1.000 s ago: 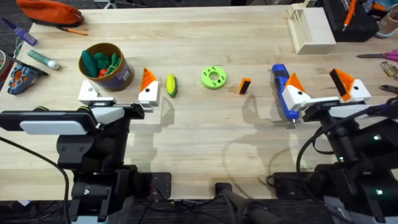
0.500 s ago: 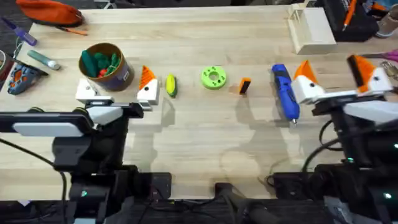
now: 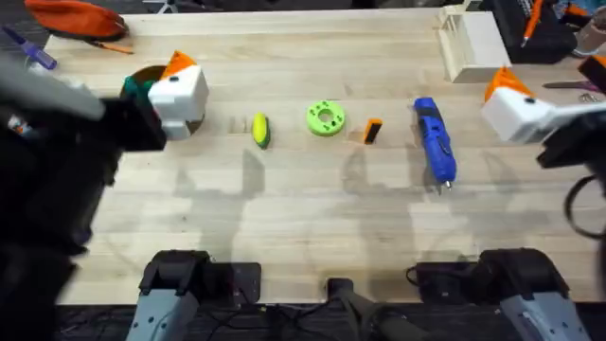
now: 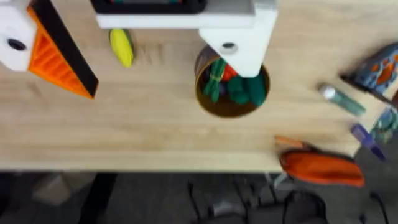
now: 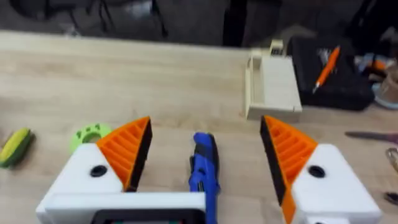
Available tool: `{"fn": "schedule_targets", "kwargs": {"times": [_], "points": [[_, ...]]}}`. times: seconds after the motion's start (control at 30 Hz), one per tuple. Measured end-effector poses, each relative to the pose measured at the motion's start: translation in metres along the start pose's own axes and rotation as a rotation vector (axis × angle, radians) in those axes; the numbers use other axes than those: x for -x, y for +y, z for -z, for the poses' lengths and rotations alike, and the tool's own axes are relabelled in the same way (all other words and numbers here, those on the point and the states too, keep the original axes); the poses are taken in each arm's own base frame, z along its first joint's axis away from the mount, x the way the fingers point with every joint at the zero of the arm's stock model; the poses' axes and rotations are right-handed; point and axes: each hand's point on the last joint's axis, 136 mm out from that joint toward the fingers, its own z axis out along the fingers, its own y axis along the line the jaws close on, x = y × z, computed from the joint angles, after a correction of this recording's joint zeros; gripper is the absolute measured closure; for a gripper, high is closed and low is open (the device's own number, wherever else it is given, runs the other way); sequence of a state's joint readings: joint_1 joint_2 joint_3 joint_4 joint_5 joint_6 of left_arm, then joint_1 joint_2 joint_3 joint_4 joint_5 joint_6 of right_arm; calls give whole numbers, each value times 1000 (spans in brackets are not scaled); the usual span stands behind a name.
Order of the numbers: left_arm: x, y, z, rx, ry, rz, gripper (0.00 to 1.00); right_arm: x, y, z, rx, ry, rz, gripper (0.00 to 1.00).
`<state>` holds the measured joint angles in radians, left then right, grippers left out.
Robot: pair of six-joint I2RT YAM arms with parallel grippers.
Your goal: Pick up the gripper from the table and insert it into the empty holder that is missing its gripper. Then pick up a screw, insert it into the mounting hole, and use the screwdriver to tighten it. Finally, clean up the table by picking up the vegetable and placing it into the bucket.
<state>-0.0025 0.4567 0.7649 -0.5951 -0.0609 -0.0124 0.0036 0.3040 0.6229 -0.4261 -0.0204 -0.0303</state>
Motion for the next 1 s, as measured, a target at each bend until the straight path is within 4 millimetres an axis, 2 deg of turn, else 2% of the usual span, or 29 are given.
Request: {"fn": "schedule_targets", "kwargs": {"times": [0.13, 0.33, 0.5, 0.67, 0.9, 1.0], "points": [[-7, 0, -18, 10, 189, -12, 15, 2, -1, -10, 6, 194, -5, 9], [-22, -1, -46, 16, 415, -28, 15, -12, -1, -29, 19, 484, -6, 7], [-39, -2, -62, 14, 549, -36, 16, -24, -2, -43, 27, 654, -13, 8], [-55, -3, -76, 14, 625, -40, 15, -33, -2, -57, 30, 721, -17, 9], [-69, -5, -83, 10, 689, -40, 15, -40, -2, -62, 31, 751, -19, 8], [-78, -15, -86, -7, 746, -44, 15, -39, -2, -62, 31, 750, -19, 8]]}}
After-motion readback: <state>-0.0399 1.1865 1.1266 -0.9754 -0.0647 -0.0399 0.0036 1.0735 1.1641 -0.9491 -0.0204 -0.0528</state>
